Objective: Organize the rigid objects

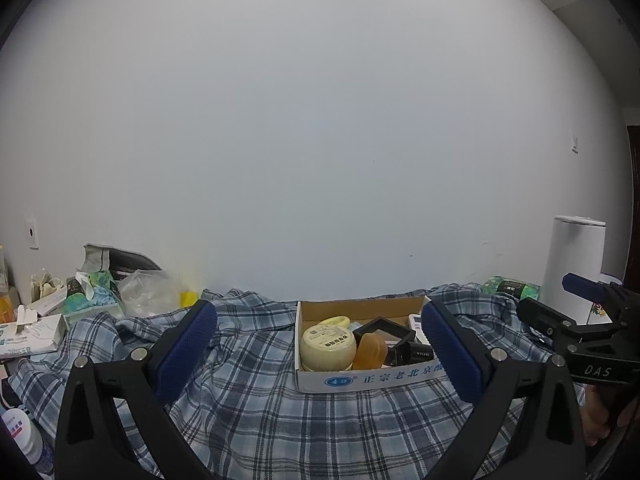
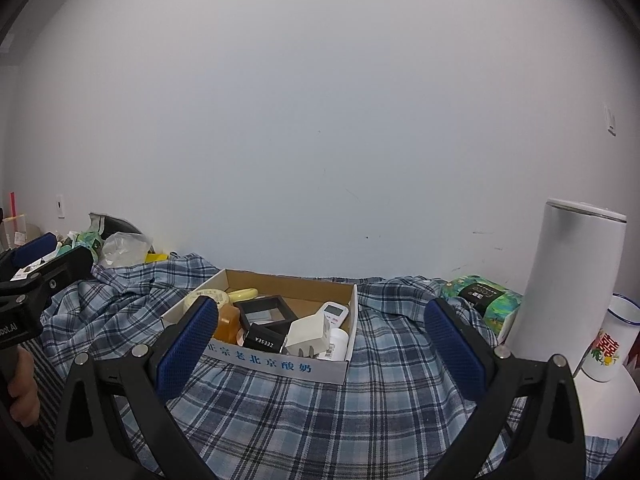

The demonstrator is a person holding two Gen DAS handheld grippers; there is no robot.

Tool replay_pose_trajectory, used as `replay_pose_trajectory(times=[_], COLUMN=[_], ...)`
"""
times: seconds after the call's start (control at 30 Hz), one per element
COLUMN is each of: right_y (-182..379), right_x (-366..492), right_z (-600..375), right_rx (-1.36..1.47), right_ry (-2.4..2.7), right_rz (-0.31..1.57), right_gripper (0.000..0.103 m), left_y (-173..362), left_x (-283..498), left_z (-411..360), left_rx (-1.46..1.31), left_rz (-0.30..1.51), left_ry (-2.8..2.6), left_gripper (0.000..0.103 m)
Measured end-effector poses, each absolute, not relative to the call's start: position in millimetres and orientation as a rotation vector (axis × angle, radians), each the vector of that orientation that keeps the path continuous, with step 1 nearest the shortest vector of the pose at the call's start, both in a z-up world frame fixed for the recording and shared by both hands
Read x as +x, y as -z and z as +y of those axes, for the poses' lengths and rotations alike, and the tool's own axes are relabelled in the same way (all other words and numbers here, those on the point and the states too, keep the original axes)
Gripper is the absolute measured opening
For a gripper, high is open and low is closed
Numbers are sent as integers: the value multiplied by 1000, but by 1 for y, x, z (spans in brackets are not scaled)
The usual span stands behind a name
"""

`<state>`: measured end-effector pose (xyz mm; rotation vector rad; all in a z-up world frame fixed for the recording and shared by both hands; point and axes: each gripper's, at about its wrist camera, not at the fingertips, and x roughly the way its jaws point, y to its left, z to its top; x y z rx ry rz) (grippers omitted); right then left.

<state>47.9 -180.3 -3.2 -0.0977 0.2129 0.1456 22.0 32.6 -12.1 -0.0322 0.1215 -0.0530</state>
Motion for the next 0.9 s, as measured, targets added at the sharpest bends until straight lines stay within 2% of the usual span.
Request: replay_pose_trajectory(times=[0.9], right_y=[2], right_x=[47], right_z=[-181], right_rx=[-93], right_ry=[-148], right_rz=[201], right_gripper=[103], left_y=[13], left_x=[23], left_z=[31], left_rx=[-17], left_rz=[119], left_ry=[70], left_gripper=[103])
